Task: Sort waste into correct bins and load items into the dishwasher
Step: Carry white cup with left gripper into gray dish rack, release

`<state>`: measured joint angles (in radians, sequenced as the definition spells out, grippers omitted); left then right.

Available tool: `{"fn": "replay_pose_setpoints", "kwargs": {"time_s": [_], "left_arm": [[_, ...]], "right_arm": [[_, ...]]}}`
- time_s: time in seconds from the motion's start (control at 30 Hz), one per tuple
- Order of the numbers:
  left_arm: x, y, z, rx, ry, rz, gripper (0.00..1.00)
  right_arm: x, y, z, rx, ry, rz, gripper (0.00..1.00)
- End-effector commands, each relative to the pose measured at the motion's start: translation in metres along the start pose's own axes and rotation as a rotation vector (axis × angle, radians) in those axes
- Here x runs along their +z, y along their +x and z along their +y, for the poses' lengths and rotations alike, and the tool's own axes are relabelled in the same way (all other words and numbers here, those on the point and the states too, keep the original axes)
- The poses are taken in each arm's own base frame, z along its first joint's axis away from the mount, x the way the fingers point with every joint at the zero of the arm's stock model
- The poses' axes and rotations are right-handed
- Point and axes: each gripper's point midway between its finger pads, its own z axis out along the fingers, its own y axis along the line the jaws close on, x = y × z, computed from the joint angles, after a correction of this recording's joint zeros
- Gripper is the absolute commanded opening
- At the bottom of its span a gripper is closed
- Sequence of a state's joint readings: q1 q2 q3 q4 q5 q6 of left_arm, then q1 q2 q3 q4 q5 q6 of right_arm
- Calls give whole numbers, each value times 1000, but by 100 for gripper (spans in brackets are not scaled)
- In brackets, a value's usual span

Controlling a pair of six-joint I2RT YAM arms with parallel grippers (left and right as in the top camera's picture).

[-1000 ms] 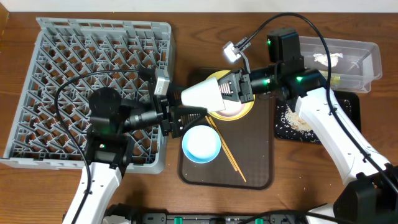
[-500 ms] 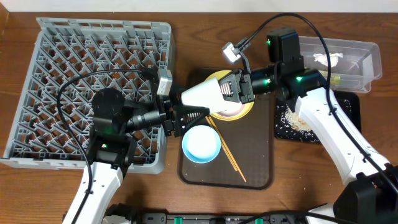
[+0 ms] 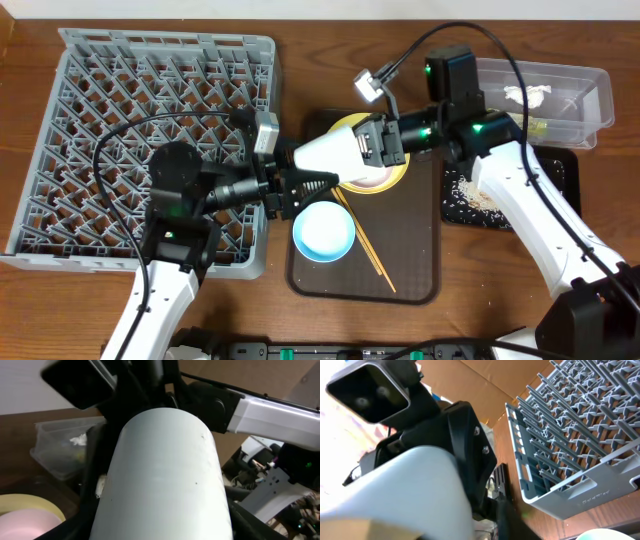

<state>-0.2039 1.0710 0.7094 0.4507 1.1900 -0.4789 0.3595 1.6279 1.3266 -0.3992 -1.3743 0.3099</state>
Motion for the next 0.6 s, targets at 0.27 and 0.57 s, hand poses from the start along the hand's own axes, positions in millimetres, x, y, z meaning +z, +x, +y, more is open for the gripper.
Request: {"fn": "replay_pose_setpoints", "kwargs": {"time_s": [0.27, 0.57], "left_arm": [[-9, -2, 25, 61, -128, -13, 49], [-49, -8, 64, 14, -289, -58, 45]], "right_arm": [[-11, -5, -19, 43, 86, -39, 39], [-56, 23, -107, 228, 603, -65, 48]]}}
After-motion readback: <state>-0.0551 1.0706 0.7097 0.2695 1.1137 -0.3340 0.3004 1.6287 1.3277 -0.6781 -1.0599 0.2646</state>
